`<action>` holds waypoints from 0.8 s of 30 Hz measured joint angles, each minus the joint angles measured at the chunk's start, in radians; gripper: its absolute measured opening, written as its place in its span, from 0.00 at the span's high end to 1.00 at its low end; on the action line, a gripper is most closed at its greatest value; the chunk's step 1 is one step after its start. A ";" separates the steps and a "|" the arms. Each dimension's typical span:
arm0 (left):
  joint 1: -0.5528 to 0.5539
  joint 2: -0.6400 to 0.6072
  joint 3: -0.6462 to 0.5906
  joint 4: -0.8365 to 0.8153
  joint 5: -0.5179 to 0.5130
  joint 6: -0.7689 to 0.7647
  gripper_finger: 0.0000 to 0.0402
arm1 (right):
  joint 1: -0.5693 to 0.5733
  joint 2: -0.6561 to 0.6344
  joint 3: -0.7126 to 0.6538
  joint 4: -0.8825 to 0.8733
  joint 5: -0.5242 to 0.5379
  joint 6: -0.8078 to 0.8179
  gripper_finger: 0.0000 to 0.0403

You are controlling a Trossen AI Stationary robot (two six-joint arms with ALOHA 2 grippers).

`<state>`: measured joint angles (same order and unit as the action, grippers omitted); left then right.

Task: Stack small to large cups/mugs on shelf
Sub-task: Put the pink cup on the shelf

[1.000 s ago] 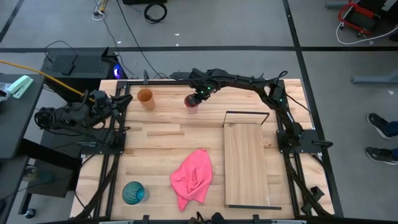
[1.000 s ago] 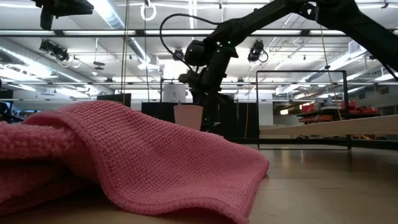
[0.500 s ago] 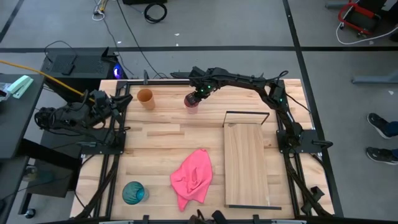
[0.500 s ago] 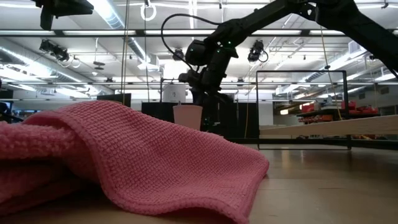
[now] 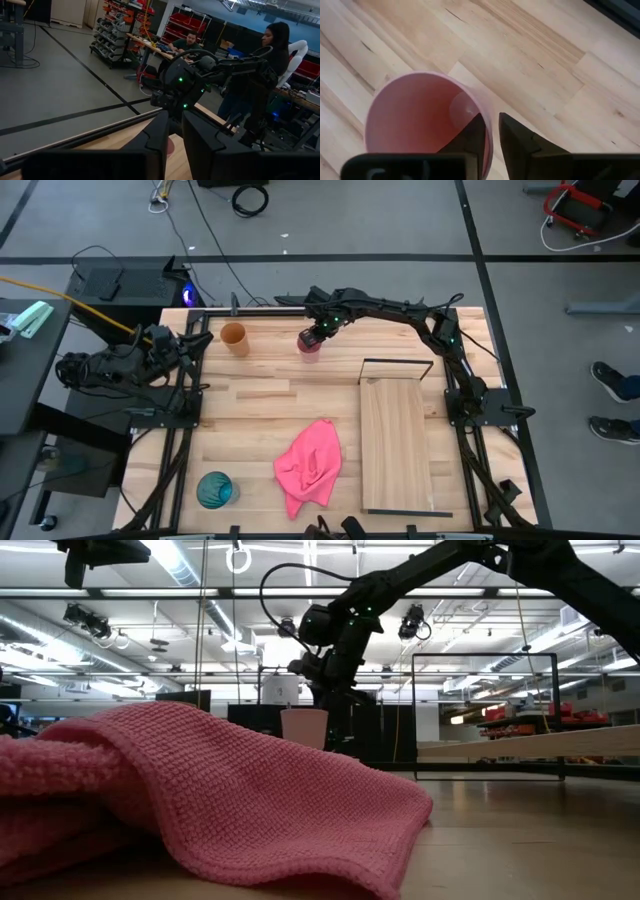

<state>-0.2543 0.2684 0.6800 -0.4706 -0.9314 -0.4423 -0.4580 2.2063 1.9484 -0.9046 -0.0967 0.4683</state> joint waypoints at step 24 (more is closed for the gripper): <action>0.000 0.000 0.000 -0.022 0.000 -0.001 0.88 | 0.017 -0.127 0.000 -0.018 -0.009 -0.060 0.99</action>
<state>-0.2543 0.2684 0.6800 -0.4921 -0.9318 -0.4431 -0.4410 2.0795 1.9484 -0.9222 -0.1056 0.4078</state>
